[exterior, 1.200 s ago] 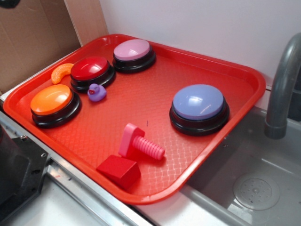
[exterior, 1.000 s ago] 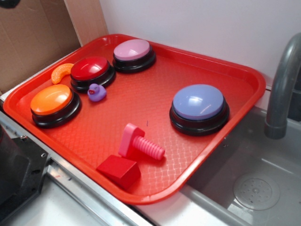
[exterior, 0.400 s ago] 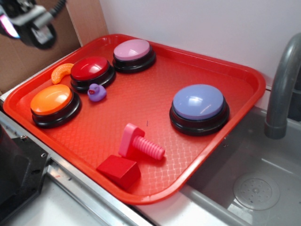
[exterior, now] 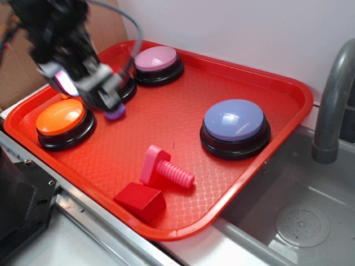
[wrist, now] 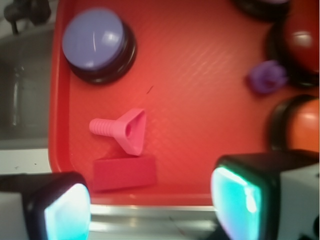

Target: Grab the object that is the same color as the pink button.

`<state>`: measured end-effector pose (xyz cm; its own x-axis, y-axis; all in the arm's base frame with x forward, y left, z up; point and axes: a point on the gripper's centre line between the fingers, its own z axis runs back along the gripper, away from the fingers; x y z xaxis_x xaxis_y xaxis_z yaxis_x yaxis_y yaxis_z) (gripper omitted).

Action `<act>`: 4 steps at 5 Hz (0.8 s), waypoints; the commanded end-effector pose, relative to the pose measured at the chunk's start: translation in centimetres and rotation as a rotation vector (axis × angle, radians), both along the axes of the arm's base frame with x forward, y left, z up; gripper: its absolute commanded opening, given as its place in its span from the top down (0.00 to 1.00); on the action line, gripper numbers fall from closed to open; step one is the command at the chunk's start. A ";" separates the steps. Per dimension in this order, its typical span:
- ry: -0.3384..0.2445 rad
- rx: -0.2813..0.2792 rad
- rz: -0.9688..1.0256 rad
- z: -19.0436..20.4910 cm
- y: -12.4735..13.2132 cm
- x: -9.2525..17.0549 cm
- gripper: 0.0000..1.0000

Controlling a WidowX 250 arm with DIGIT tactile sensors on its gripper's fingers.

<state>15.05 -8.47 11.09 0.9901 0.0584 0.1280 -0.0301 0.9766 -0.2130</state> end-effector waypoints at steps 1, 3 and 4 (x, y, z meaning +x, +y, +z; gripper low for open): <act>-0.016 0.017 -0.039 -4.6 -3.1 2.4 0.00; 0.008 0.062 -0.024 -6.9 -4.3 2.6 0.00; 0.017 0.105 0.003 -7.6 -4.4 2.4 1.00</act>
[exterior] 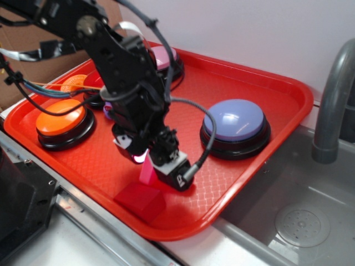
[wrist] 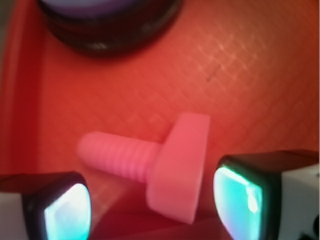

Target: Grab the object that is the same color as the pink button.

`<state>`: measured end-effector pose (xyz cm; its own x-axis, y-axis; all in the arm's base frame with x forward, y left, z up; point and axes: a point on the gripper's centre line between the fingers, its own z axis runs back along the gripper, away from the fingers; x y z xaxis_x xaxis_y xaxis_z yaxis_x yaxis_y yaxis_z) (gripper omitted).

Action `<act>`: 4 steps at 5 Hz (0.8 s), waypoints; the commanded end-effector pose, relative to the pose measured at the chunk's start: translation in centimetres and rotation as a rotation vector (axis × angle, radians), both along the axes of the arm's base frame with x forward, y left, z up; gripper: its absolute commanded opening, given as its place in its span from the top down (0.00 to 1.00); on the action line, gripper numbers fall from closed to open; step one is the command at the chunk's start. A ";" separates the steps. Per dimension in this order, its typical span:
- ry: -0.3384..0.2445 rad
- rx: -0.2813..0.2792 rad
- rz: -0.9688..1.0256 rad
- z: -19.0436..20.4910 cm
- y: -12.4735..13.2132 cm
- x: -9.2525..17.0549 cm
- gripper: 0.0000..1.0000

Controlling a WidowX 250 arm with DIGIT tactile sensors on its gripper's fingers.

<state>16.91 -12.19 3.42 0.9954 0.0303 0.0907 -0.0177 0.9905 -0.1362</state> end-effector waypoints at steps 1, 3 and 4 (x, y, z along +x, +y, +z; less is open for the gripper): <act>-0.025 0.024 0.037 0.1 -0.5 0.5 1.00; -0.039 0.042 0.055 0.9 -0.1 1.0 1.00; -0.045 0.061 0.072 2.2 0.0 1.5 1.00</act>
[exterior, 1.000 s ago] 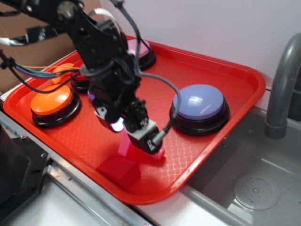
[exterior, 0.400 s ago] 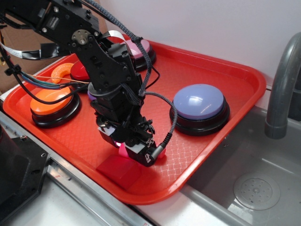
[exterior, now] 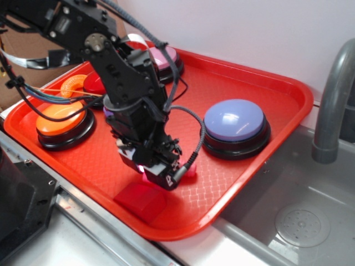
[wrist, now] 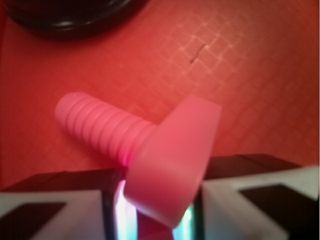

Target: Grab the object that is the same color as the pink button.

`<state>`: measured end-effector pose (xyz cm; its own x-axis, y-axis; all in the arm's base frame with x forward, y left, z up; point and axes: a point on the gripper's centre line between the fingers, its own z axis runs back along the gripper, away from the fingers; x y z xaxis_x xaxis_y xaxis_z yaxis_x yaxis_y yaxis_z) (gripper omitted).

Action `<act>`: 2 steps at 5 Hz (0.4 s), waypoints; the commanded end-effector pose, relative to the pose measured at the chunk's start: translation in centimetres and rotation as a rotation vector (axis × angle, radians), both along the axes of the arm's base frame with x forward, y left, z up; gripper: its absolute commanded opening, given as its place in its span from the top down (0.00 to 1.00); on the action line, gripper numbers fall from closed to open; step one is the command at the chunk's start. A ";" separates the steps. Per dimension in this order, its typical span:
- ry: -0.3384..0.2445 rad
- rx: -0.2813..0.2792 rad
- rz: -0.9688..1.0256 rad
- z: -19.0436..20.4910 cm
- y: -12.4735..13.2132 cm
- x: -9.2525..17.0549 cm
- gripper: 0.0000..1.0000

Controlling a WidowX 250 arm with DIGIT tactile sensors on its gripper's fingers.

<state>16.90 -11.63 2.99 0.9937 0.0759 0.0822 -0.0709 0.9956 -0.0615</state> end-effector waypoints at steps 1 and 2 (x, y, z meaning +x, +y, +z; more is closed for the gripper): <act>-0.064 0.014 0.010 5.3 0.3 2.2 1.00; -0.054 -0.078 0.002 9.3 3.5 2.2 1.00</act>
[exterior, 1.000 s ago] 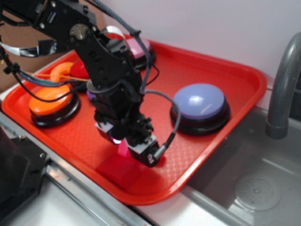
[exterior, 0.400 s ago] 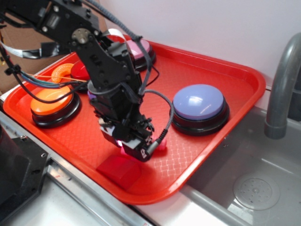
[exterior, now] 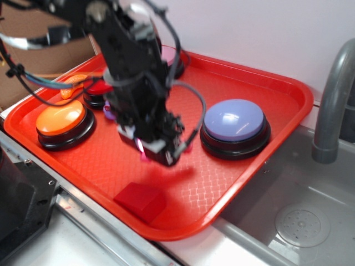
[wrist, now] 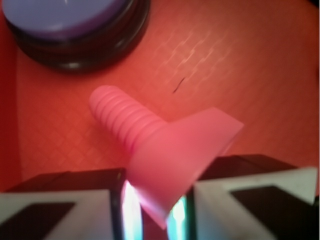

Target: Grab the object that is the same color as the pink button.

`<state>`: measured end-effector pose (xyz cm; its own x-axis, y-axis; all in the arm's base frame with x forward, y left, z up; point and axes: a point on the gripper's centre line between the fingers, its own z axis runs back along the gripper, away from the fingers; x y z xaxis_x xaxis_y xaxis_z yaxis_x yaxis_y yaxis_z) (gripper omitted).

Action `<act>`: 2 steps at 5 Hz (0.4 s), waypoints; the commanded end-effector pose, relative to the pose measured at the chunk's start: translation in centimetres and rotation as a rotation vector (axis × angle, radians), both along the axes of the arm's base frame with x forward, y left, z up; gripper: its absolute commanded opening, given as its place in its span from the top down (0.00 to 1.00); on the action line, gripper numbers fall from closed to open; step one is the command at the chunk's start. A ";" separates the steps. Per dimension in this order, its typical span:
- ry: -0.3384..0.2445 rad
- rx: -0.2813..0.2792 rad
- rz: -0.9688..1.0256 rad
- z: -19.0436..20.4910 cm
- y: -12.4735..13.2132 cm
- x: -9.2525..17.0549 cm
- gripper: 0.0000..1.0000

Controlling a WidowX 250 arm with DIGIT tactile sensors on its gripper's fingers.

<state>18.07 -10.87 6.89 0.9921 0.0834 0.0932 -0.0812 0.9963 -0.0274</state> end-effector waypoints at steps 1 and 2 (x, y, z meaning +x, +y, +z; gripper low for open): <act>-0.069 -0.081 0.047 8.3 6.8 0.8 1.00; -0.078 -0.077 0.086 9.2 10.4 0.6 1.00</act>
<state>17.99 -0.52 14.74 0.9781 0.1796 0.1049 -0.1684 0.9799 -0.1071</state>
